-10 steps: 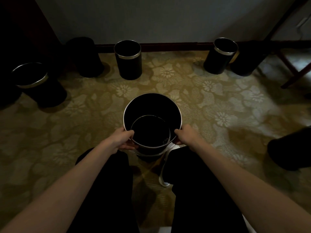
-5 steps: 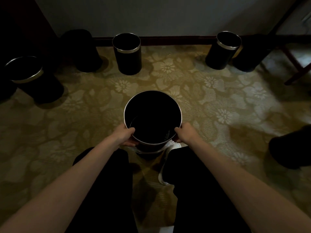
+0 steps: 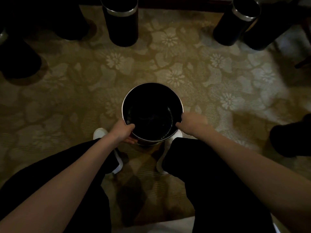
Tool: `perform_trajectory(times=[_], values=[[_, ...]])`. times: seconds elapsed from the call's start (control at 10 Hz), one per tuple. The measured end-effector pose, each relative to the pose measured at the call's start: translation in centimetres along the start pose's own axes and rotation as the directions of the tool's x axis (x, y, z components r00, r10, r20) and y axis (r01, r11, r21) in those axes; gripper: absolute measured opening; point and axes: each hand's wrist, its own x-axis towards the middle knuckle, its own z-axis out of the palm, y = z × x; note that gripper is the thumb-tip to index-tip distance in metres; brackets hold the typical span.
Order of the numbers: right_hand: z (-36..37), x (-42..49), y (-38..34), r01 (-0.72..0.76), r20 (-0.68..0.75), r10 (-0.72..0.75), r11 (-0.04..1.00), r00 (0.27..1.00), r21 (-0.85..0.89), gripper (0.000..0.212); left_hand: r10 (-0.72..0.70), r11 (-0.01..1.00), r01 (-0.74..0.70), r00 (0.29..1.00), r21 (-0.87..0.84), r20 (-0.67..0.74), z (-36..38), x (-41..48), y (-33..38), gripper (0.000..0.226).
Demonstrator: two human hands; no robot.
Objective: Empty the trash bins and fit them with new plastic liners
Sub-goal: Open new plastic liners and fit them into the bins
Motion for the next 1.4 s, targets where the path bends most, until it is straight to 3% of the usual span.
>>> perform_trajectory(times=[0.1,0.2,0.3,0.4,0.6,0.8,0.9,1.0,1.1,1.2,1.4], values=[[0.1,2.8,-2.1,0.102,-0.228,-0.147,0.975,0.962,-0.197,0.027,0.017,1.0,-0.017,1.0,0.023,-0.008,0.2,1.5,-1.0,0.045],[2.2,7.4,-5.3,0.245,0.032,-0.244,0.969,0.969,-0.012,0.036,0.014,0.999,-0.013,1.0,0.045,-0.015,0.4,3.0,-2.2,0.049],[5.8,11.5,-8.3,0.222,0.353,-0.238,0.971,0.905,0.086,0.083,0.009,0.997,-0.008,1.0,0.073,-0.012,0.4,4.7,-3.0,0.053],[9.3,14.7,-9.7,0.163,0.465,-0.173,0.985,0.868,0.063,0.108,-0.002,0.994,0.005,1.0,0.113,-0.03,0.2,5.9,-3.3,0.053],[13.6,16.9,-11.3,0.121,0.548,-0.056,0.989,0.834,-0.083,0.093,0.011,0.979,0.007,0.996,0.202,-0.086,-0.1,4.3,-2.2,0.05],[13.3,17.2,-11.7,0.002,0.585,0.001,1.0,0.811,-0.004,0.043,0.065,0.964,-0.044,0.995,0.261,-0.073,-1.3,1.2,0.0,0.059],[12.2,16.1,-11.1,-0.148,0.596,0.051,0.982,0.801,0.115,0.041,0.084,0.959,-0.06,0.994,0.275,-0.077,-1.7,0.8,0.5,0.055],[11.6,15.5,-11.0,-0.204,0.55,0.031,0.945,0.835,0.257,0.044,0.102,0.954,-0.072,0.991,0.293,-0.088,-1.7,1.3,0.3,0.057],[12.1,16.0,-10.7,-0.126,0.536,-0.003,0.971,0.844,0.204,0.043,0.119,0.956,-0.094,0.99,0.278,-0.074,-1.7,2.5,-0.7,0.061],[13.7,18.3,-11.5,-0.062,0.585,0.026,0.997,0.811,0.043,0.044,0.098,0.963,-0.086,0.995,0.257,-0.035,-1.7,4.2,-2.5,0.066],[17.6,22.6,-11.5,0.073,0.604,-0.03,0.996,0.797,-0.048,0.082,0.028,0.988,-0.024,0.999,0.151,-0.023,-0.6,7.6,-5.4,0.061]])
